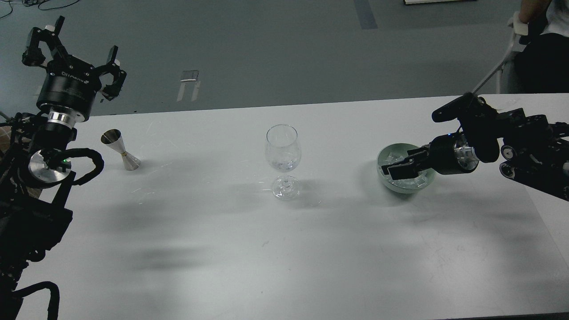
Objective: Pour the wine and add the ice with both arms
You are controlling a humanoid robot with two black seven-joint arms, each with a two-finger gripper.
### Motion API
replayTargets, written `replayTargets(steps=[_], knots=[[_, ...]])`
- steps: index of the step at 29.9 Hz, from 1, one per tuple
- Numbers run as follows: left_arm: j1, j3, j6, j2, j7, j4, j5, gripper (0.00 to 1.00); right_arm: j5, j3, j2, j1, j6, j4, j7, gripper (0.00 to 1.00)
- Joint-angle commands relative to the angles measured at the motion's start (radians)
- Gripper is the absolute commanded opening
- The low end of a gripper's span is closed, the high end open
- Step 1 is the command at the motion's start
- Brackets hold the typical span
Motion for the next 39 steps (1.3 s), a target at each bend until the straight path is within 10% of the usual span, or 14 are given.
replayTargets(steps=[1, 19, 39], knots=[[0.002, -0.001, -0.007, 0.012, -0.002, 0.013, 0.000, 0.98, -0.001, -0.001, 0.009, -0.005, -0.001, -0.002, 0.000, 0.91], [0.008, 0.000, -0.008, 0.012, -0.002, 0.043, 0.000, 0.98, -0.077, -0.002, 0.012, -0.041, 0.001, -0.036, -0.003, 0.91], [0.006, 0.000, -0.011, 0.014, -0.002, 0.090, 0.000, 0.98, -0.077, -0.001, 0.067, -0.032, 0.001, -0.091, -0.006, 0.54]])
